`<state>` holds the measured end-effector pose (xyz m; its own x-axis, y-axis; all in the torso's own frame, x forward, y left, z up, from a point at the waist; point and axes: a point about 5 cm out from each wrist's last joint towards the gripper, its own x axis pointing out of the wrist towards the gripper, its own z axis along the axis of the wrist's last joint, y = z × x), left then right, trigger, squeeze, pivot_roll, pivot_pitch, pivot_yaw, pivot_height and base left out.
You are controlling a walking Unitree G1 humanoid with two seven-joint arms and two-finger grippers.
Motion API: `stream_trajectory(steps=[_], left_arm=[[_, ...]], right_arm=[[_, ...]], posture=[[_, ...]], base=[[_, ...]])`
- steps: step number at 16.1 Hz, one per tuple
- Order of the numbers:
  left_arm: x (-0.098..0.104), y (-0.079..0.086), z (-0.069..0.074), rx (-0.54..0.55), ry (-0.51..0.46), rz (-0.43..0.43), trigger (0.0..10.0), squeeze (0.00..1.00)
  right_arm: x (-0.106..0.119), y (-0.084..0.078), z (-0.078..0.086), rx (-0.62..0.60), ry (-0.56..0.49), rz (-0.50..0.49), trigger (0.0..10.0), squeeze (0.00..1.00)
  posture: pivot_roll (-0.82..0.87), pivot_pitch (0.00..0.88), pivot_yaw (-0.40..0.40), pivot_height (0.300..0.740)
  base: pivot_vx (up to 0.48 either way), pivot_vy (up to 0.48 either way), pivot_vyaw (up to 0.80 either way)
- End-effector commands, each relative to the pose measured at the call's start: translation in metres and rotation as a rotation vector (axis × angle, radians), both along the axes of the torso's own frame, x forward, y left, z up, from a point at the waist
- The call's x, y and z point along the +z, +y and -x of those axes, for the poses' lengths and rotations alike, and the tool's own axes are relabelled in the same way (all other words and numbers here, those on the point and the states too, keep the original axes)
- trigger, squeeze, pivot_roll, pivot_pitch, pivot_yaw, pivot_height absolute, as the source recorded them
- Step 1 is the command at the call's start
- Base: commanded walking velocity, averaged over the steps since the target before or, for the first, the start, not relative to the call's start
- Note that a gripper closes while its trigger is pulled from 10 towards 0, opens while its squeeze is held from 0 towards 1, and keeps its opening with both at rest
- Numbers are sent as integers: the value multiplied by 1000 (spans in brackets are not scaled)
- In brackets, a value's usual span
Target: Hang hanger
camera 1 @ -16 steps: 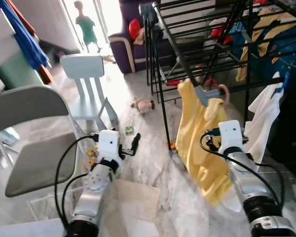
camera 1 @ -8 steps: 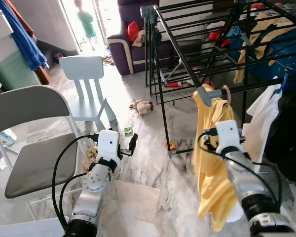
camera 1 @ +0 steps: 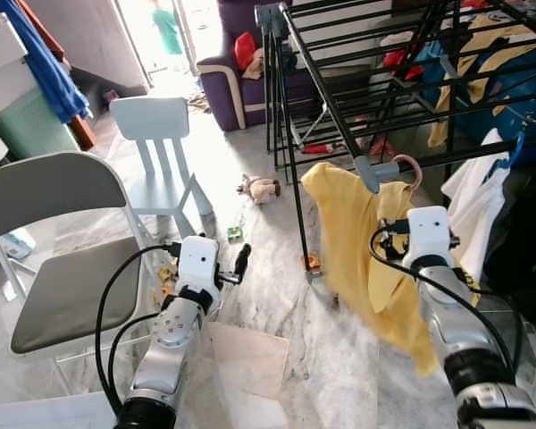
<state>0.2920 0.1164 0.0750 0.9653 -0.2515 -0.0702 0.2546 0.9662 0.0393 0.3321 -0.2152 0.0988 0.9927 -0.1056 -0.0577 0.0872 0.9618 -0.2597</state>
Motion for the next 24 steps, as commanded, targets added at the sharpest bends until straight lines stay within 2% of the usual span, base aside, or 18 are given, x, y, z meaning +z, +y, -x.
stream_trajectory(steps=[1,6,9,10,11,12,17,24], left_arm=[[-2,5,-1,-2,10,-29,10000,0],[-3,2,-1,-12,16,-32,10000,0],[-4,3,-1,-11,21,-37,10000,0],[-4,3,0,-10,23,-39,10000,0],[-5,3,0,-10,24,-39,10000,0],[-5,3,0,-10,26,-41,10000,0],[-8,4,1,-9,41,-56,10000,0],[-10,1,1,-25,56,-66,10000,0]], right_arm=[[7,-3,3,-2,-55,23,10000,0],[-9,-30,5,-27,94,59,10000,0],[-20,-36,2,46,233,40,10000,0],[-22,-37,1,70,266,43,9137,0],[-19,-38,-3,83,264,47,3098,0],[-13,-37,-8,110,258,57,0,0],[-2,-28,-21,184,267,41,0,0],[-17,-18,-18,183,314,-20,0,0]], posture=[[-147,0,161,740],[-154,0,164,740],[-148,0,161,740],[-148,0,161,740],[-148,0,161,740],[-142,0,161,740],[-137,0,159,740],[-142,0,161,740]], base=[[0,0,0],[0,0,0],[0,0,0],[0,0,0],[0,0,0],[0,0,0],[0,0,0],[0,0,0]])
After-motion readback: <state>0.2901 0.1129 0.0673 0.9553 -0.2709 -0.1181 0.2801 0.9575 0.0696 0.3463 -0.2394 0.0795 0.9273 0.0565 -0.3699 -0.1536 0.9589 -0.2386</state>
